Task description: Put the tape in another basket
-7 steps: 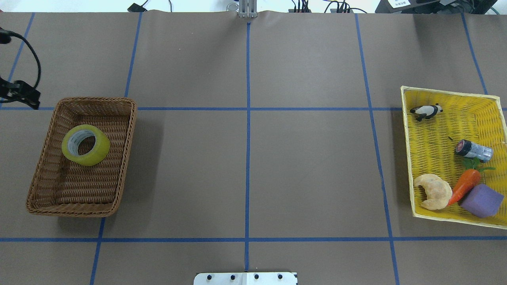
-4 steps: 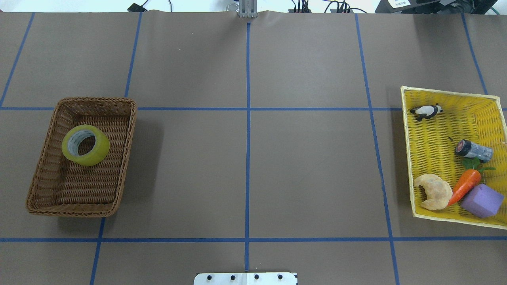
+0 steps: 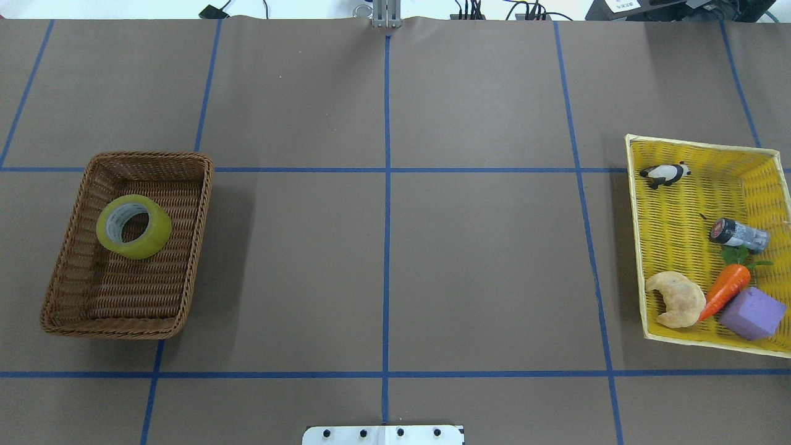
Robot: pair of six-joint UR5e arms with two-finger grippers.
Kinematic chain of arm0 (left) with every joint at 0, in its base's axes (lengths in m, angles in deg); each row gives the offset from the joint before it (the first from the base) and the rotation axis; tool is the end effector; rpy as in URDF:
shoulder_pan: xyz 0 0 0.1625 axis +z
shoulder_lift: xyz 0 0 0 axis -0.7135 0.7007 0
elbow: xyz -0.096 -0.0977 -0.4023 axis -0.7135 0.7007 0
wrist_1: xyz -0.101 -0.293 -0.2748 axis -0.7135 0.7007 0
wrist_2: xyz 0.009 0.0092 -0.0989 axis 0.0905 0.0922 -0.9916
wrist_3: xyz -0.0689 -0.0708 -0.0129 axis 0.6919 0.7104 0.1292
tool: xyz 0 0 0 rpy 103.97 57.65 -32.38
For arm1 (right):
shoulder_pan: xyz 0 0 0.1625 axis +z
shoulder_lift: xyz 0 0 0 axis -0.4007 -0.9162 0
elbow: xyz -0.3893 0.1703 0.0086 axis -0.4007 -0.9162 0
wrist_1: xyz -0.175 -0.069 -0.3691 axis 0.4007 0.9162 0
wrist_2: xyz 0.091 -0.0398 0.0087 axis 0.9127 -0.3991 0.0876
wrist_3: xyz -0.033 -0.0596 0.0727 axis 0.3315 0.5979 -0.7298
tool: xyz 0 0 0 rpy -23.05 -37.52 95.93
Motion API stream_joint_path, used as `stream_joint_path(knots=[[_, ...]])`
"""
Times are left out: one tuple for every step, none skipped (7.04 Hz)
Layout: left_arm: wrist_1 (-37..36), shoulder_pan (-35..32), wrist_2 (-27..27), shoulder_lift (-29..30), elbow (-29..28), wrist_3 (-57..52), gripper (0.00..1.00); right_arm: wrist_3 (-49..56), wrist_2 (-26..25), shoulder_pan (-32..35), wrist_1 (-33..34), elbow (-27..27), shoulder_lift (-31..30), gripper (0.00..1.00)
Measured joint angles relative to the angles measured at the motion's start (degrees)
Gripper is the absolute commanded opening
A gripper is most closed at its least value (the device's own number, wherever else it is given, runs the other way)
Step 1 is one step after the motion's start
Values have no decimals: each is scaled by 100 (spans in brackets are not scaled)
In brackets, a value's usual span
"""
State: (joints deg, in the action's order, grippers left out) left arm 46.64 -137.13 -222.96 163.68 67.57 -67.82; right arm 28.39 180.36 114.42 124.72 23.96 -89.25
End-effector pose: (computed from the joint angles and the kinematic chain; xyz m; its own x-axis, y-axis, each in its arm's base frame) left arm -0.0792 -0.5062 0.6126 0.7238 0.1480 -0.6740 -0.0909 0.9887 0.1195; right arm 0.0717 -0.4798 0.6347 0.7211 -0.0825 0.6879 0.0969 0.9951 0.0178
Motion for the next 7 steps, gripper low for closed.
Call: stream_joint_path(knots=[[173,6,5,-90,-96,104,98,92,81,110,-1,0,-70,100],[252,9,12,-124,-129,222,98,133,109,158,12,-1,-103,100],[275,11,20,-125,-146,305,98,145,116,176,22,-5,-118,100],[276,14,28,-113,-168,354,98,147,111,180,24,-12,-122,100],[271,18,54,-102,-177,373,98,148,102,181,21,-16,-124,100],[265,19,97,-93,-180,380,98,150,100,180,19,-17,-125,100],[263,20,121,-84,-185,382,98,148,102,182,19,-17,-125,100]])
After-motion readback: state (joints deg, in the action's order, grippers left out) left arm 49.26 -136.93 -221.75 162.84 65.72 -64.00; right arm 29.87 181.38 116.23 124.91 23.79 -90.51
